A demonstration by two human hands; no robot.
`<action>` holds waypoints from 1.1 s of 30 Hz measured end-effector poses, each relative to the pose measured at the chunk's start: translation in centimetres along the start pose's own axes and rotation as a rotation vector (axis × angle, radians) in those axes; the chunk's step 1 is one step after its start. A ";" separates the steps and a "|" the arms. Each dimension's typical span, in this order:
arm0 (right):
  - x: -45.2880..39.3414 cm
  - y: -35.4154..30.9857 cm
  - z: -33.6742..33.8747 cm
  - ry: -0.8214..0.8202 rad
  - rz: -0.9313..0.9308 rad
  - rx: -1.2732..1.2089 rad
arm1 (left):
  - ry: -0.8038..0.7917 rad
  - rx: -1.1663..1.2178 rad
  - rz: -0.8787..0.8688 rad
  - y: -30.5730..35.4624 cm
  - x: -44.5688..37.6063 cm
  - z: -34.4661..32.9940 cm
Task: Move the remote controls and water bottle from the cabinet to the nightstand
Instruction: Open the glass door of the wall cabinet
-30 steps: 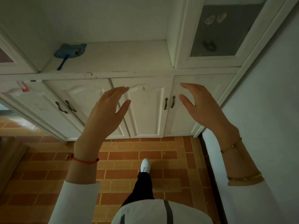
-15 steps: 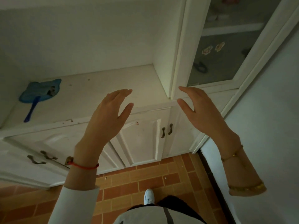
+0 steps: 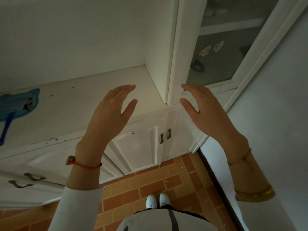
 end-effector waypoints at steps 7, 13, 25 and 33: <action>-2.1 -1.3 4.2 0.107 0.049 -0.042 | 0.097 0.033 -0.093 2.4 -4.3 1.6; -5.1 -3.7 10.1 0.252 0.147 -0.055 | 0.227 0.060 -0.244 6.5 -9.8 4.9; -10.3 -9.5 23.2 0.583 0.321 -0.008 | 0.457 0.085 -0.442 13.4 -18.0 13.0; -13.6 -11.4 26.7 0.714 0.362 0.068 | 0.489 0.104 -0.442 14.8 -21.6 13.3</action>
Point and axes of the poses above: each hand's wrist, its own x-axis away from the middle knuckle, its own z-axis out of the back of the hand, y = z × x, the point moved 6 cm from there along -x, towards the middle knuckle, and after that the axes turned 5 degrees about -z, right-handed, at the moved point
